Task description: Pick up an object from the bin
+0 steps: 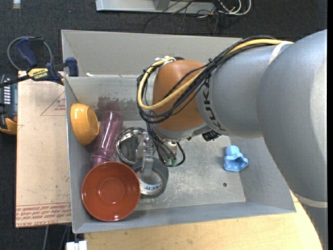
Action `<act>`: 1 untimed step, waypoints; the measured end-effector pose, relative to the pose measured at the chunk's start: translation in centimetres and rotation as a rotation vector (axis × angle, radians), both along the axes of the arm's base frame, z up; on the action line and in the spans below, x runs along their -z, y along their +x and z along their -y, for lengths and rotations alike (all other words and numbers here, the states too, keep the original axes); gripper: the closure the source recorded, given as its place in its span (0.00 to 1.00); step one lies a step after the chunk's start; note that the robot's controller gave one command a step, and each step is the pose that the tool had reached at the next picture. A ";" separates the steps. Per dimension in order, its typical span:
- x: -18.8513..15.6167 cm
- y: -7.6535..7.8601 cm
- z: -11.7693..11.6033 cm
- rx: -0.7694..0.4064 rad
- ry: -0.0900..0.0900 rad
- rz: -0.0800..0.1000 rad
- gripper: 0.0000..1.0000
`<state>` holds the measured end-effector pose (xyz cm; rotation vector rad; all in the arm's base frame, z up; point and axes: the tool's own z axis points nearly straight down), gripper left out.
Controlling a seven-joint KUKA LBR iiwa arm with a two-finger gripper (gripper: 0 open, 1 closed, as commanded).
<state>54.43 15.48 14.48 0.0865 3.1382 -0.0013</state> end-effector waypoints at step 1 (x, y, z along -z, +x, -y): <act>0.0 0.0 0.0 -0.001 0.000 0.000 1.00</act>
Offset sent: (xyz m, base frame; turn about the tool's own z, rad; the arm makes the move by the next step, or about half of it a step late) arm 0.0100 -0.0030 0.1136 0.0163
